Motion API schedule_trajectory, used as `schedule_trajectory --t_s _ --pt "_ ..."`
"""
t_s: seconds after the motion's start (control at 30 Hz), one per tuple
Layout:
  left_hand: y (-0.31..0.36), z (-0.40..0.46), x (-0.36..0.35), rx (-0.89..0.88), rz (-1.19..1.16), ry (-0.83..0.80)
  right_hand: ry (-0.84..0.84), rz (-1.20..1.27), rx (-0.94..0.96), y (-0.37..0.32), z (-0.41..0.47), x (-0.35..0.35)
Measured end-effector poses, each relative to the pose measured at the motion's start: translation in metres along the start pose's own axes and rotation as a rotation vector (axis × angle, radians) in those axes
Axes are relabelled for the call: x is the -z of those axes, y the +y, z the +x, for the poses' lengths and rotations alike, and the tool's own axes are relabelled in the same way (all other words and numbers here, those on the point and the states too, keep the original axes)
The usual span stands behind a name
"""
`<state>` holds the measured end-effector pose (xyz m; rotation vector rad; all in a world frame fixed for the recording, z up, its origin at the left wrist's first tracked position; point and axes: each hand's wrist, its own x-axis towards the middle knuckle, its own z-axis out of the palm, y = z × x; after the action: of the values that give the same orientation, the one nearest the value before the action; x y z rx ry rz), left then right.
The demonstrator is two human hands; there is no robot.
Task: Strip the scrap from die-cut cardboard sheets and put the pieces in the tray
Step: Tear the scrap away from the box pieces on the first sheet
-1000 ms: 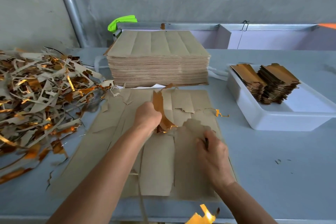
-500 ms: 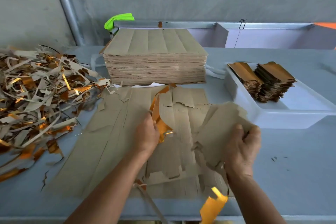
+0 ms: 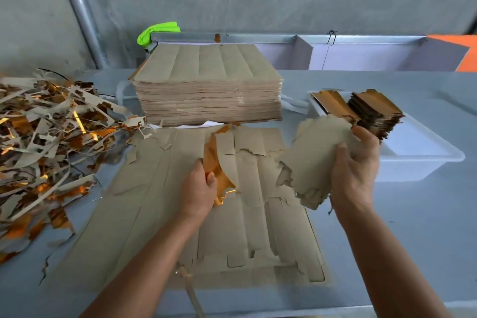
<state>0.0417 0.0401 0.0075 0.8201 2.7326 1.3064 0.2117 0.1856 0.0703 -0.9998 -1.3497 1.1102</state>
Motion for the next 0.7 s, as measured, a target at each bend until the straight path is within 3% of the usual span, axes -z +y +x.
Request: schedule_trajectory --t_s 0.3,0.5,0.6,0.7 --pt "0.034 -0.009 0.002 -0.276 -0.008 0.035 -0.253 -0.012 -0.194 0.013 0.002 -0.036" --pt "0.037 -0.014 -0.002 -0.39 -0.013 -0.001 -0.516 0.25 -0.411 0.014 -0.009 -0.04" --pt "0.035 -0.013 0.001 -0.381 0.017 -0.004 -0.572 0.194 -0.364 0.015 -0.01 -0.039" --pt "0.038 -0.013 0.007 -0.378 0.098 0.065 -0.531 -0.065 -0.191 0.015 -0.009 -0.041"
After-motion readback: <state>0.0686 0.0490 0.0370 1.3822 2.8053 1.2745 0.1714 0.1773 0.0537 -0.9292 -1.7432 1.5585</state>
